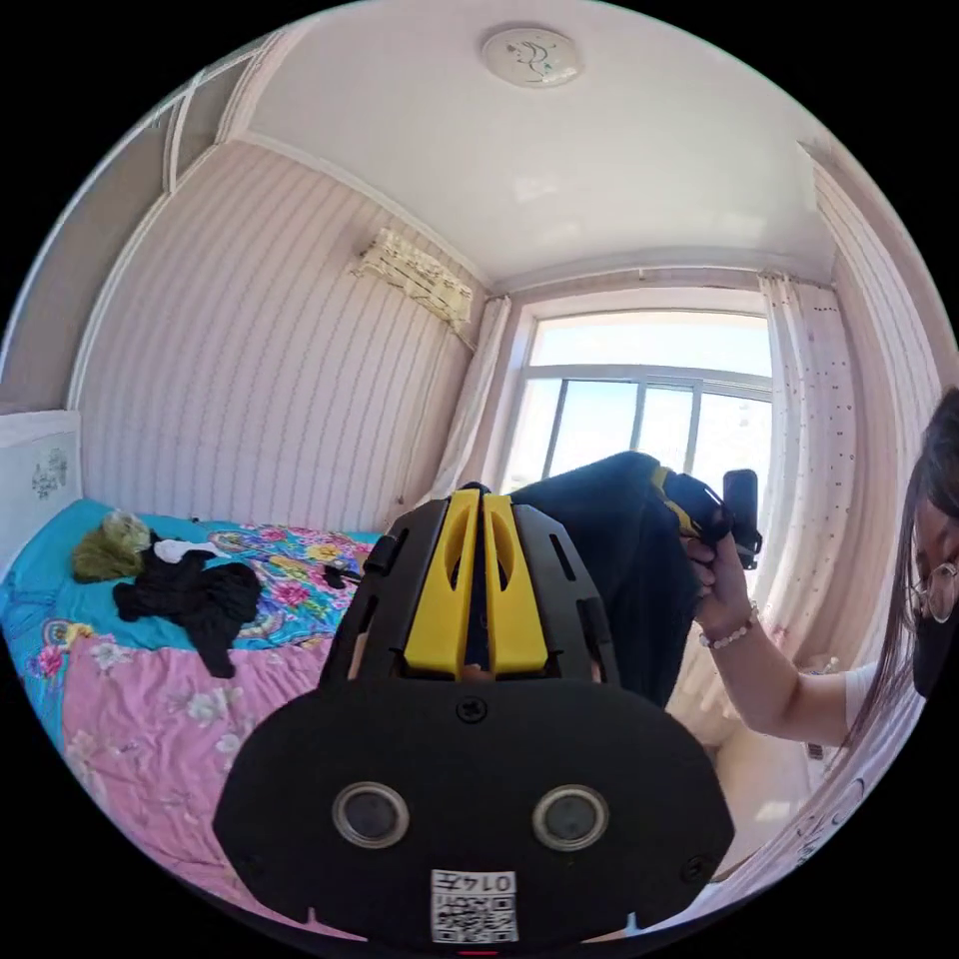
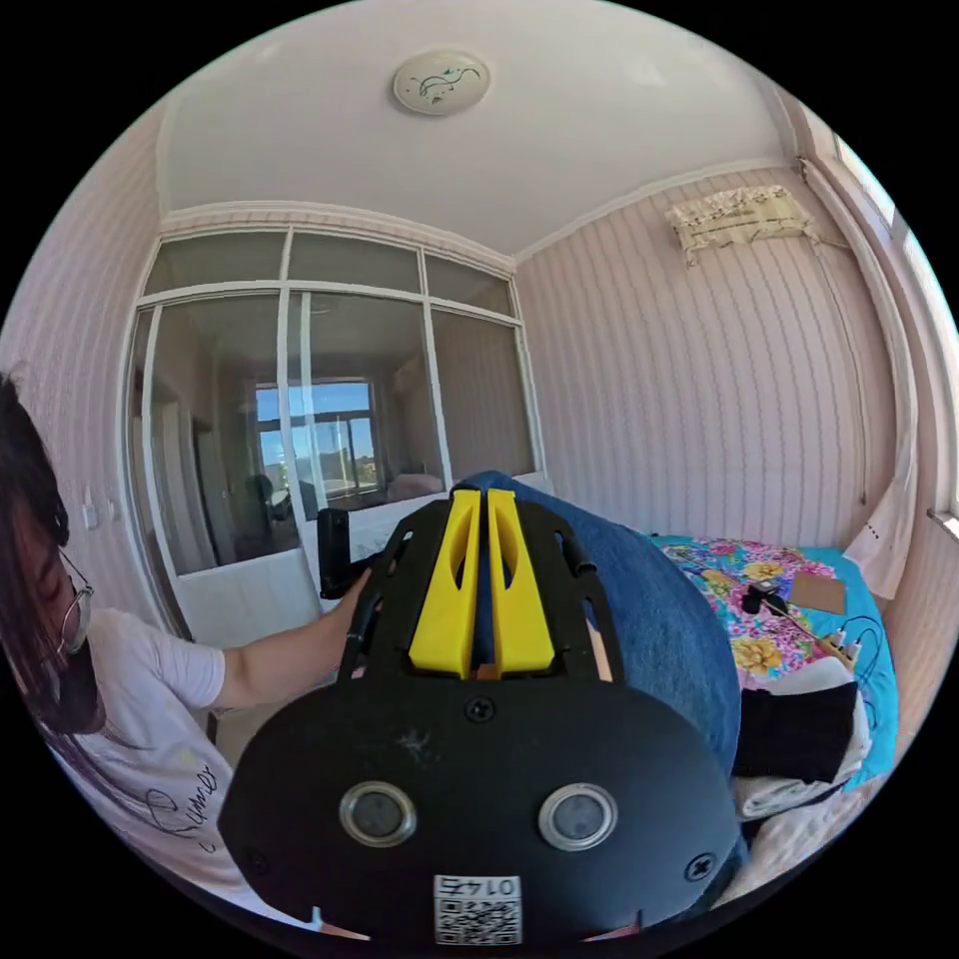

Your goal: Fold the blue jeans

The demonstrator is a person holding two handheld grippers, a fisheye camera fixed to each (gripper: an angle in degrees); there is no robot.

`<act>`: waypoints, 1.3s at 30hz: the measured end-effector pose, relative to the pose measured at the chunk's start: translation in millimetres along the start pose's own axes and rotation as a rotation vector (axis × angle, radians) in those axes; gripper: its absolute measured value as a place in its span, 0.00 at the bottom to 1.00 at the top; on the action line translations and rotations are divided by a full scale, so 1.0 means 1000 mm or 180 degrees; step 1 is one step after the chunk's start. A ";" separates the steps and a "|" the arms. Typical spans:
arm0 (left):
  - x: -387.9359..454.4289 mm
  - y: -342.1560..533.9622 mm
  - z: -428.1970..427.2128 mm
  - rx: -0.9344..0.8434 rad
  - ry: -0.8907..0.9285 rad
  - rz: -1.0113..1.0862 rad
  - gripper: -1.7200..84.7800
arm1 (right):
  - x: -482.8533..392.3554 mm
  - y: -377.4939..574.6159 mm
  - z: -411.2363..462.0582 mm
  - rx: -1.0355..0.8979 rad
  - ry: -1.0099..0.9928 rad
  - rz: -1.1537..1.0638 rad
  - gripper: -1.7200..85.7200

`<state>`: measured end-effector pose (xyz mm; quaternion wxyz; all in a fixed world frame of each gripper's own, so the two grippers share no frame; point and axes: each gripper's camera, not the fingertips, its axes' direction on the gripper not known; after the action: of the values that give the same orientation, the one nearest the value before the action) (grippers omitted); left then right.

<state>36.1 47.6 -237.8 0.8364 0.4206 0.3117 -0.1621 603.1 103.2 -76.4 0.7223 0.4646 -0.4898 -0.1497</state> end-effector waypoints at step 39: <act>-0.206 0.280 -0.208 -0.2108 -0.2859 -0.0921 0.10 | -0.003 0.379 0.303 -0.2378 0.0920 0.1044 0.16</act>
<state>-49.4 383.6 -27.9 0.9432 -0.0206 0.0144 -0.3314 254.9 144.9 259.2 0.9163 0.1035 -0.3632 -0.1334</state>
